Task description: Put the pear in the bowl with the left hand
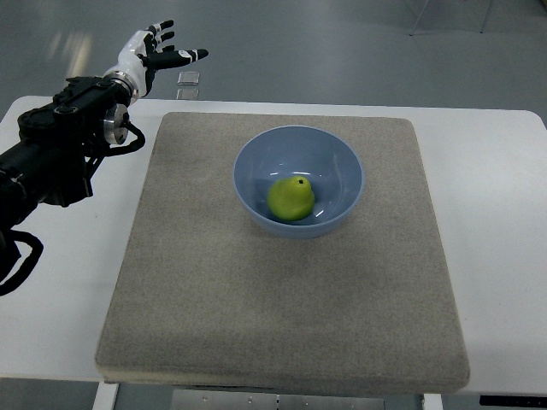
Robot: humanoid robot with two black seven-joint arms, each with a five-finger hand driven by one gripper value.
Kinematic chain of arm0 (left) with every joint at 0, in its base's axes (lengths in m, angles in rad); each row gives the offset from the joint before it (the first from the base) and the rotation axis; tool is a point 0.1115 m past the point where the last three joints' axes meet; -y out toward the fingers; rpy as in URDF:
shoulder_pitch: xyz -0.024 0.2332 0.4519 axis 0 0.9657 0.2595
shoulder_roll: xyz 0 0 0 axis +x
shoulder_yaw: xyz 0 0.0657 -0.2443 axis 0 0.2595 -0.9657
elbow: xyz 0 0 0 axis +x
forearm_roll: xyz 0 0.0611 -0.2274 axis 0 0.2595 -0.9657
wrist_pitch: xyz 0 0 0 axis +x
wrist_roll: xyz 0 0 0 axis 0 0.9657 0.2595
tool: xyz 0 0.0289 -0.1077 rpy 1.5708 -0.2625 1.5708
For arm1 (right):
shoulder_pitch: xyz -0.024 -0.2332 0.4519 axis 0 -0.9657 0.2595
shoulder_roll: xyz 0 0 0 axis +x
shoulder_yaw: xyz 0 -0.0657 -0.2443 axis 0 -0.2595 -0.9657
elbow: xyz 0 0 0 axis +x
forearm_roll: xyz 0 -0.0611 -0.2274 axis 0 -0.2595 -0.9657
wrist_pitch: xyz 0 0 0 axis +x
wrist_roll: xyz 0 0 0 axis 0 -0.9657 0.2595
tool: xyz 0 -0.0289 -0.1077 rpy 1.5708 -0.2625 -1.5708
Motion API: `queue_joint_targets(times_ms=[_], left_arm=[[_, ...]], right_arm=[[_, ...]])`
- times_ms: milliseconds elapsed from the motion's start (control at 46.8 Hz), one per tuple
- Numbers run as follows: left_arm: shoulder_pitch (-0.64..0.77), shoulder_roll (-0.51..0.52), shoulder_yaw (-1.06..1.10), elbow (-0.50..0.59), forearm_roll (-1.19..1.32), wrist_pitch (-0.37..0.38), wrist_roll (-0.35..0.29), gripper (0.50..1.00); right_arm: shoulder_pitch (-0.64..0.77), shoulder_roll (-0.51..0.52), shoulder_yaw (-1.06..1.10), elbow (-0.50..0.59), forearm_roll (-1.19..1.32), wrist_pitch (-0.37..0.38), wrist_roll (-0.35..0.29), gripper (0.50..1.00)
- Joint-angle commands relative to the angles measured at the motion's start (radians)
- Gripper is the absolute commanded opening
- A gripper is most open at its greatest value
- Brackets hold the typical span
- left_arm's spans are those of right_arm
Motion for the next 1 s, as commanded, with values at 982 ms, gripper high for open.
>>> queue_joint_targets(times_ms=[982], left_arm=[[0.129, 0.001, -0.323, 0.074, -0.123, -0.188, -0.083, 0.979]], right_arm=[[0.0, 0.0, 0.0, 0.0, 0.0, 0.001, 0.0, 0.924]])
